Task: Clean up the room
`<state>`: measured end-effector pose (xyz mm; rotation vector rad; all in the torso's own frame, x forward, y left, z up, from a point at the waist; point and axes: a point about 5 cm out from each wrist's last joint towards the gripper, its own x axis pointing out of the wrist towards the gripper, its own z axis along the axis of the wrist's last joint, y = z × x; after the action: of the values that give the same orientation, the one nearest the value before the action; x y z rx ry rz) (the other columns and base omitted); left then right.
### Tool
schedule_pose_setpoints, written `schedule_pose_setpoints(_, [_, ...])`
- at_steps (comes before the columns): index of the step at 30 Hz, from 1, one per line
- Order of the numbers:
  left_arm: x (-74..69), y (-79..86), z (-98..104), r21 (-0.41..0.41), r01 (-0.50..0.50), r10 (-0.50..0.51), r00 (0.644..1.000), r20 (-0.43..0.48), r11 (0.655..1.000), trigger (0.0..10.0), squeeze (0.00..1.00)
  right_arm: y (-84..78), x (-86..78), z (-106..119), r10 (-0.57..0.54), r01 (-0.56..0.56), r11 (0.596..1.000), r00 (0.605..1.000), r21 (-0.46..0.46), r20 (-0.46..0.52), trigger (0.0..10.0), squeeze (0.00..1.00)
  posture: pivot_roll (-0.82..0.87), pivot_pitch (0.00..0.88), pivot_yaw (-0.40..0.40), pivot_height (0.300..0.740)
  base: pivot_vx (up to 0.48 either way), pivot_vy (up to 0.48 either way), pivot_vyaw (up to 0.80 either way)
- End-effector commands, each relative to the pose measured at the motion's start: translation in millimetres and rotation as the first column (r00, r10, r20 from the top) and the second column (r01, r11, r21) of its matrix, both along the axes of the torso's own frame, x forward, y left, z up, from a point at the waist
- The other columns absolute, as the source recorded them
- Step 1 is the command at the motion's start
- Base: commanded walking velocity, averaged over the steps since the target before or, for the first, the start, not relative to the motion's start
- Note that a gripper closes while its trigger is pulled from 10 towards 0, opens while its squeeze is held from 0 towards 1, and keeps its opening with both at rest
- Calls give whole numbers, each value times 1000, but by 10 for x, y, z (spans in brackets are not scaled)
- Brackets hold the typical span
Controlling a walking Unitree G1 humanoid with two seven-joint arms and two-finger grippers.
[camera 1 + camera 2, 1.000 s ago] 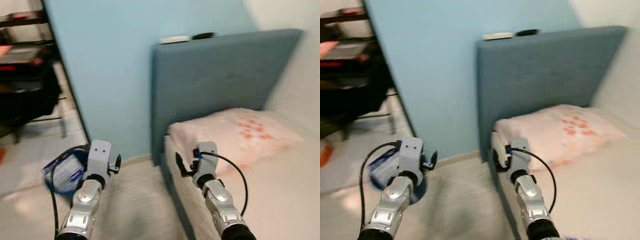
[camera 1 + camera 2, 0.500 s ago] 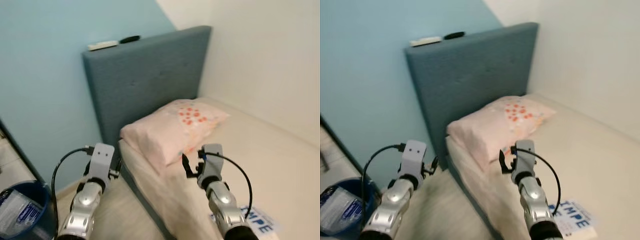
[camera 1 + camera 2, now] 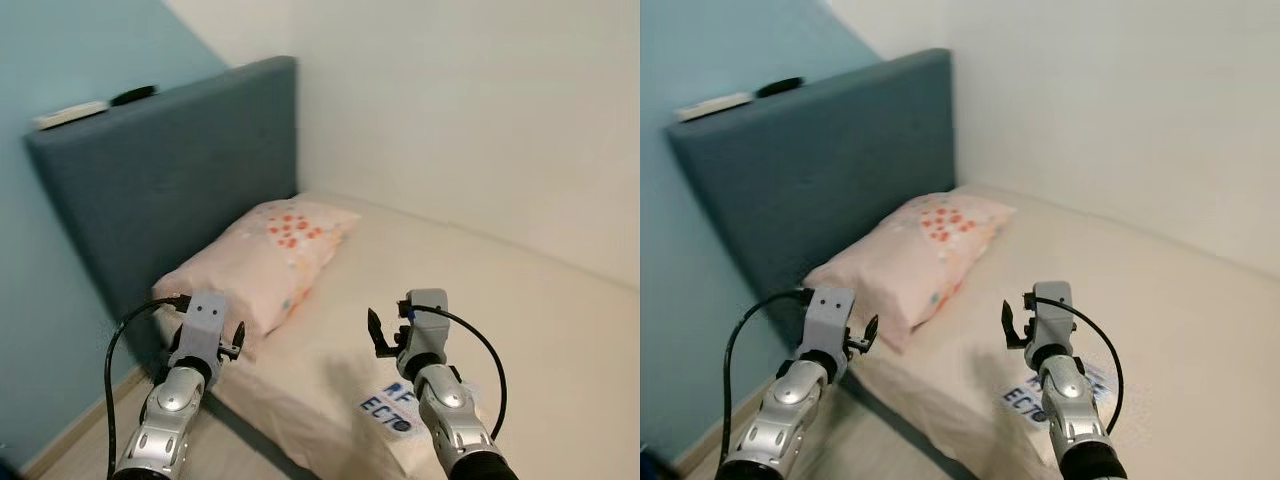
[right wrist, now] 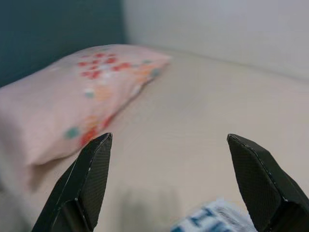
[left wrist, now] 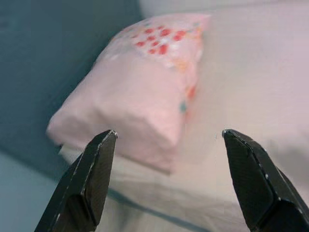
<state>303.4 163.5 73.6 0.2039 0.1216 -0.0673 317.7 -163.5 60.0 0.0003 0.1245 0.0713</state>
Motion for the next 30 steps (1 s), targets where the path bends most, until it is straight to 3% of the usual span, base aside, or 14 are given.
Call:
schedule_pose_setpoints(1, [-32, 14, -69, 8, -2, 2, 1000, -20, 1000, 10000, 0, 8, -43, -60, -3, 3, 1000, 1000, 0, -24, 10000, 0, -62, 22, 2, 740, 0, 0, -800])
schedule_pose_setpoints(15, [-25, 88, -56, 23, -49, 49, 999, 0, 999, 10000, 0, -33, -69, -64, -8, 7, 1000, 1000, -14, -20, 10000, 0, -64, 35, -8, 740, 0, 0, -800])
schedule_pose_setpoints(30, [42, 22, -22, 11, -37, 37, 999, 14, 999, 10000, 0, -44, -54, -39, -12, 12, 1000, 1000, -19, -16, 10000, 0, -78, 45, -8, 740, 0, 0, -800])
